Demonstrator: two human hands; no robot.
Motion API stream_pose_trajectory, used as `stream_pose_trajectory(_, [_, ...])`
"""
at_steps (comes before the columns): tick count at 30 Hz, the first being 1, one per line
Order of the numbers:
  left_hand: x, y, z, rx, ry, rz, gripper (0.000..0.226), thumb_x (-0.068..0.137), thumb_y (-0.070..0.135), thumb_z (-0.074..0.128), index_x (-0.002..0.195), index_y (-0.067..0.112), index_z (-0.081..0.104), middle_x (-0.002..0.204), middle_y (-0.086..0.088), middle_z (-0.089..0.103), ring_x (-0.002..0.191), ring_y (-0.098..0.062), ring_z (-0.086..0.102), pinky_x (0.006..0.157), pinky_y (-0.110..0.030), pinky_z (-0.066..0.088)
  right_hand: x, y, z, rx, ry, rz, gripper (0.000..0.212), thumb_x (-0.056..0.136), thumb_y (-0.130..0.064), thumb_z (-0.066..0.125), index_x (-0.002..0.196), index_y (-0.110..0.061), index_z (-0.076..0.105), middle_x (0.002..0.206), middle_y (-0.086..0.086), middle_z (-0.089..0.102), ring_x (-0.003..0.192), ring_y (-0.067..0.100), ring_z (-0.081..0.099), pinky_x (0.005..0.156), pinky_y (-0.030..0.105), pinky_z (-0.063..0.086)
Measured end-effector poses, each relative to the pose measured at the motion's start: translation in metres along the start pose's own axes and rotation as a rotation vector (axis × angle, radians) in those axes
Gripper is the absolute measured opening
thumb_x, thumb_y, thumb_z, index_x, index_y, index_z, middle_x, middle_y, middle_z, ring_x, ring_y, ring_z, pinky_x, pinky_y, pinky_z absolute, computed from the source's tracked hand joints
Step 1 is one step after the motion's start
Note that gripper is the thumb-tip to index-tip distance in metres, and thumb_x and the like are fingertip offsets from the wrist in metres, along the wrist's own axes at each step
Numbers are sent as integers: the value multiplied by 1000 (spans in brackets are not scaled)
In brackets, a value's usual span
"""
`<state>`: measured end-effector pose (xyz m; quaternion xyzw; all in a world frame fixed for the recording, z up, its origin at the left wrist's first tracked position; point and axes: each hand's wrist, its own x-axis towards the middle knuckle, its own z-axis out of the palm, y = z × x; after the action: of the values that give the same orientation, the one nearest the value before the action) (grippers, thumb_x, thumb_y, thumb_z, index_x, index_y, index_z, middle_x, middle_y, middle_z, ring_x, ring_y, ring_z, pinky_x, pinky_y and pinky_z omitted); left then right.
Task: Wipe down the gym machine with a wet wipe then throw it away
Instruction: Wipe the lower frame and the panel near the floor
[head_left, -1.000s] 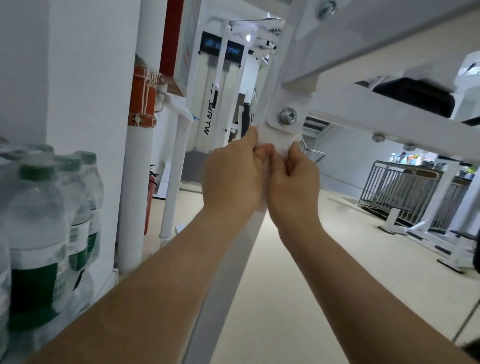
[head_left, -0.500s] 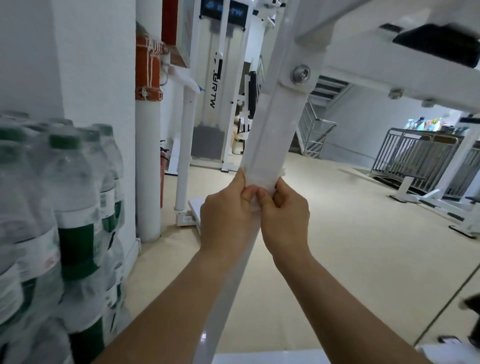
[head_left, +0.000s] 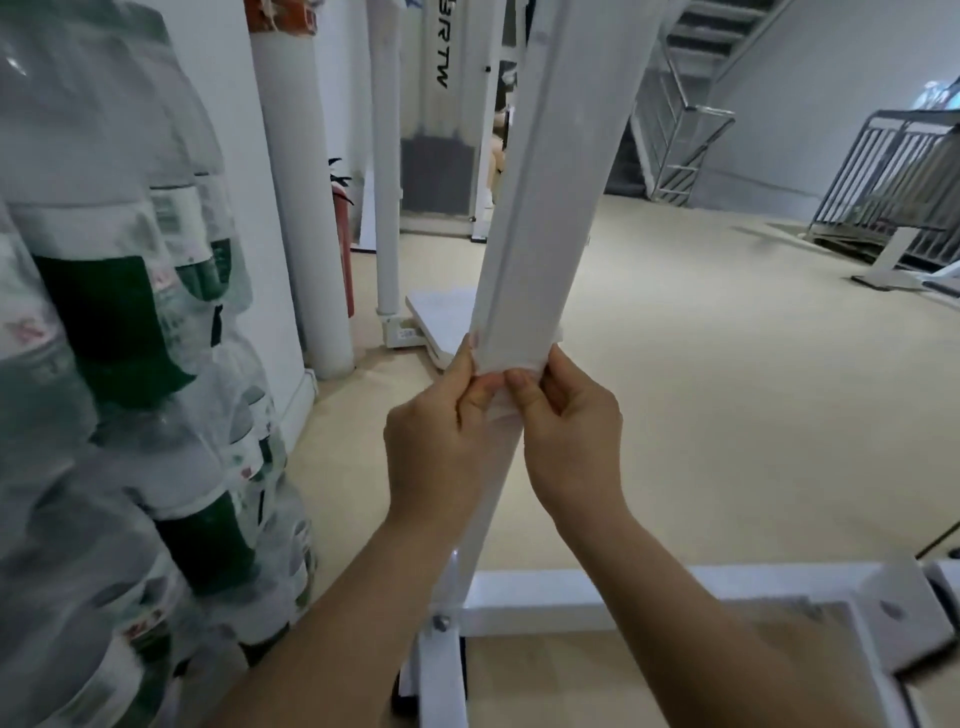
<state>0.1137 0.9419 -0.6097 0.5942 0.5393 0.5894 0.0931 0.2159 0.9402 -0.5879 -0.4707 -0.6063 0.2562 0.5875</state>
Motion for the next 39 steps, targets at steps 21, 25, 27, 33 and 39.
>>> stream_pose_trajectory(21, [-162, -168, 45, 247, -227, -492, 39, 96, 34, 49, 135, 32, 56, 98, 2, 74, 73, -15, 60, 60, -23, 39, -129, 193, 51, -317, -482, 483, 25, 104, -26, 38, 120, -16, 54, 108, 3, 68, 100, 23, 63, 73, 25, 43])
stream_pose_trajectory(25, [-169, -182, 50, 297, -229, -496, 36, 95, 31, 52, 131, 30, 60, 95, -7, 74, 80, -28, 65, 64, -32, 45, -144, 209, 55, -382, -592, 437, 30, 102, -26, 38, 127, -10, 42, 120, 14, 58, 105, 34, 59, 84, 38, 47])
stream_pose_trajectory(27, [-169, -182, 52, 333, -237, -486, 36, 95, 31, 52, 130, 27, 61, 99, -10, 73, 85, -33, 65, 68, -34, 46, -146, 214, 56, -445, -606, 441, 33, 101, -29, 38, 128, -9, 39, 123, 15, 55, 107, 37, 58, 88, 42, 46])
stream_pose_trajectory(33, [-163, -181, 44, 322, -314, -472, 30, 94, 33, 54, 122, 26, 64, 100, -13, 72, 89, -36, 64, 74, -38, 51, -142, 204, 55, -482, -645, 516, 38, 102, -20, 38, 135, -2, 36, 131, 19, 54, 114, 37, 54, 75, 30, 36])
stream_pose_trajectory(39, [-174, -177, 42, 426, -455, -521, 37, 99, 33, 45, 133, 18, 52, 104, -18, 68, 94, -38, 63, 78, -39, 50, -201, 203, 38, -502, -758, 615, 47, 102, -30, 40, 141, -7, 30, 133, 21, 53, 113, 37, 56, 88, 37, 45])
